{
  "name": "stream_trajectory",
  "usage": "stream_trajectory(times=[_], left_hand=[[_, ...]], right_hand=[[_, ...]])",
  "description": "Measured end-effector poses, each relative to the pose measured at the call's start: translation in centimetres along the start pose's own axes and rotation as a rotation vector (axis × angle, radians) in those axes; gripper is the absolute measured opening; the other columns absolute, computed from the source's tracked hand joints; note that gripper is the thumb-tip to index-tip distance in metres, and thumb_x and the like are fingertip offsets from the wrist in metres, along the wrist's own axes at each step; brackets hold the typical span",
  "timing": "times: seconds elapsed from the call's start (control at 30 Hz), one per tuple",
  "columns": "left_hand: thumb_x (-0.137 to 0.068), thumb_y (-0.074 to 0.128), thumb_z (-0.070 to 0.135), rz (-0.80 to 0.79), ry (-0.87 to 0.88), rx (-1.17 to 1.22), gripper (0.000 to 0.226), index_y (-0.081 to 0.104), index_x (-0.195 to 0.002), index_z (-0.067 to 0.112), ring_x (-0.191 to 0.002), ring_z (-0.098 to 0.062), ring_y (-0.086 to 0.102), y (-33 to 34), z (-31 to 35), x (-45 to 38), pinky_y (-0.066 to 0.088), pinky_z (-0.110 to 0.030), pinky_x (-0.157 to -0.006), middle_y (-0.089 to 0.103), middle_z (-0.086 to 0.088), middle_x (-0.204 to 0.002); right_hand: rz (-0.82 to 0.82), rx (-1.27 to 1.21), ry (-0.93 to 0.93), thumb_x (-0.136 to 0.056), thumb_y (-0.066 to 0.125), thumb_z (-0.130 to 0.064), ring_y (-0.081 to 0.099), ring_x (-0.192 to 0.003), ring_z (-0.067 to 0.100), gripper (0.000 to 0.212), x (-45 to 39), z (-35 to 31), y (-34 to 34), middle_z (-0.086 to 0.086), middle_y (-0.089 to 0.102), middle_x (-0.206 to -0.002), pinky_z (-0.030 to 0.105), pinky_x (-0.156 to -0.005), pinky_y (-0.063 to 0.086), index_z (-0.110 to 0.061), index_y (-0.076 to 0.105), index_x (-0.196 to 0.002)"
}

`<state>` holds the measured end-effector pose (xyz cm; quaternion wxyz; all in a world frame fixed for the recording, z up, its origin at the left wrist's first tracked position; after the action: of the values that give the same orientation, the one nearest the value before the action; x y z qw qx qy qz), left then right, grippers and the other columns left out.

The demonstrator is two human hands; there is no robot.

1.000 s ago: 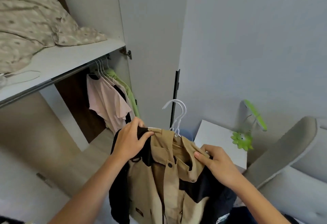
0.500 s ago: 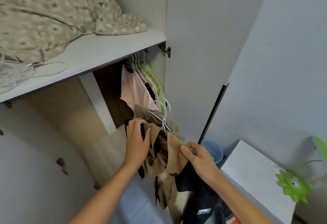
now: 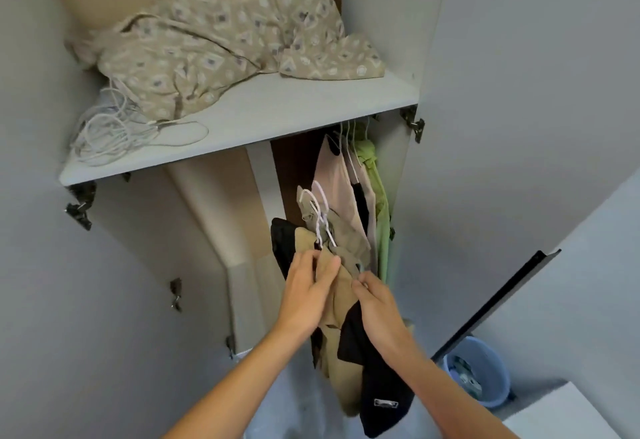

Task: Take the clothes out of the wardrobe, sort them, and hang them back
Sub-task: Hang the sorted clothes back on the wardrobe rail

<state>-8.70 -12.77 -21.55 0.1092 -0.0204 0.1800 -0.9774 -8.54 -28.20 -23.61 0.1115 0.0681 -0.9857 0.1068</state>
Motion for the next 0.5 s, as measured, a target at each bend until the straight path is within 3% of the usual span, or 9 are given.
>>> stream_trajectory(times=[0.1, 0.17, 0.27, 0.4, 0.43, 0.5], left_hand=[[-0.105, 0.054, 0.046, 0.022, -0.057, -0.063, 0.018, 0.062, -0.104, 0.031, -0.112, -0.014, 0.052, -0.6, -1.3, -2.5, 0.045, -0.033, -0.097, 0.059, 0.008, -0.109], [-0.104, 0.054, 0.048, 0.019, -0.122, -0.069, 0.032, 0.068, -0.102, 0.02, -0.11, -0.019, 0.054, -1.2, -2.7, -4.6, 0.047, -0.038, -0.097, 0.065, 0.0, -0.106], [-0.1, 0.055, 0.054, 0.037, -0.193, 0.07, 0.04, 0.068, -0.1, 0.016, -0.105, -0.023, 0.063, -1.4, -4.5, -7.0, 0.053, -0.048, -0.098, 0.067, -0.007, -0.104], [-0.11, 0.047, 0.036, 0.04, -0.217, 0.23, 0.031, 0.065, -0.102, 0.012, -0.096, -0.026, 0.066, -1.3, -4.5, -9.2, 0.054, -0.04, -0.09, 0.068, -0.013, -0.1], [-0.111, 0.045, 0.034, 0.05, -0.228, 0.246, 0.029, 0.064, -0.103, 0.013, -0.096, -0.025, 0.067, -1.6, -4.7, -9.9, 0.053, -0.038, -0.089, 0.068, -0.011, -0.1], [-0.112, 0.041, 0.033, 0.061, -0.247, 0.263, 0.026, 0.063, -0.113, 0.02, -0.103, -0.019, 0.066, -2.3, -5.3, -11.4, 0.053, -0.036, -0.095, 0.069, -0.005, -0.108]], right_hand=[[-0.018, 0.025, -0.01, -0.107, 0.049, -0.016, 0.045, -0.072, 0.014, 0.027, -2.1, -0.5, 1.9, 0.001, 0.047, -0.073, 0.035, -0.073, 0.038, -0.01, 0.048, -0.081], [-0.032, 0.054, -0.016, -0.108, 0.049, -0.016, 0.046, -0.072, 0.015, 0.028, -3.4, -0.8, 3.0, 0.002, 0.048, -0.074, 0.035, -0.073, 0.039, -0.011, 0.049, -0.081], [-0.058, 0.096, -0.003, -0.109, 0.046, -0.018, 0.049, -0.074, 0.014, 0.026, -5.2, -1.4, 3.9, 0.001, 0.05, -0.076, 0.031, -0.072, 0.04, -0.01, 0.052, -0.085], [-0.087, 0.098, 0.035, -0.11, 0.044, -0.022, 0.057, -0.085, 0.021, 0.023, -7.5, -1.7, 4.6, 0.007, 0.057, -0.088, 0.032, -0.08, 0.045, -0.008, 0.056, -0.096], [-0.083, 0.099, 0.038, -0.111, 0.044, -0.023, 0.059, -0.089, 0.023, 0.023, -8.1, -1.8, 4.5, 0.009, 0.059, -0.091, 0.028, -0.081, 0.046, -0.009, 0.056, -0.098], [-0.052, 0.117, 0.017, -0.111, 0.042, -0.021, 0.055, -0.084, 0.019, 0.023, -9.4, -2.3, 4.1, 0.005, 0.056, -0.087, 0.013, -0.07, 0.042, -0.01, 0.054, -0.095]])
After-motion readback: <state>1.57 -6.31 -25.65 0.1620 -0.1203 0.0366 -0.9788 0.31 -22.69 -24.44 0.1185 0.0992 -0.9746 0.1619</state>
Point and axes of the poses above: each hand's wrist, its own x-axis away from the middle knuckle, its own y-axis out of the palm, z = x × y, the point moved 6 cm from there along -x, towards the middle knuckle
